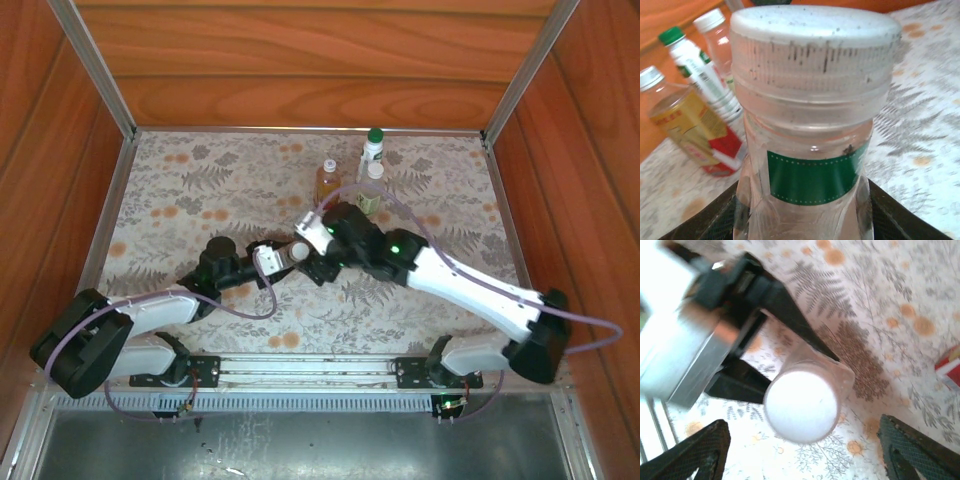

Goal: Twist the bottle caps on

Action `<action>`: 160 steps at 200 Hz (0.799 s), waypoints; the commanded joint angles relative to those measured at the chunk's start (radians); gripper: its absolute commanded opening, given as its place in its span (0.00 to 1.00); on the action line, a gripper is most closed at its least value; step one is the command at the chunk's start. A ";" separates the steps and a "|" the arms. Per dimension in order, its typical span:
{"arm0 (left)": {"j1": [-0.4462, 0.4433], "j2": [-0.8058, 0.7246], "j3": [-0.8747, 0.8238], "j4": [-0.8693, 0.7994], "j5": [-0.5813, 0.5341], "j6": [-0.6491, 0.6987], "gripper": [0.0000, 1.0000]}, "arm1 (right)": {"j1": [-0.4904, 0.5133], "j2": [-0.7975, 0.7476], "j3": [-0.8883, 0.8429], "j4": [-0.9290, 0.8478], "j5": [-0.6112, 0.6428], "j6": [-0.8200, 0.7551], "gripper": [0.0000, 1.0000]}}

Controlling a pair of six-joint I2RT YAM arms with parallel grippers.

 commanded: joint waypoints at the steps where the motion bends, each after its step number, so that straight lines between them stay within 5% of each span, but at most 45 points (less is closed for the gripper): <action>1: 0.012 -0.032 0.007 0.000 0.188 -0.100 0.53 | -0.010 -0.135 -0.085 0.184 -0.154 -0.188 0.86; 64: 0.011 -0.025 0.060 -0.002 0.423 -0.194 0.53 | -0.015 -0.190 -0.119 0.195 -0.251 -0.271 0.82; 115: 0.012 -0.023 0.075 -0.003 0.468 -0.238 0.53 | -0.015 -0.080 -0.065 0.129 -0.274 -0.300 0.61; 160: 0.012 -0.018 0.061 -0.006 0.417 -0.229 0.55 | -0.015 -0.076 -0.072 0.156 -0.286 -0.277 0.33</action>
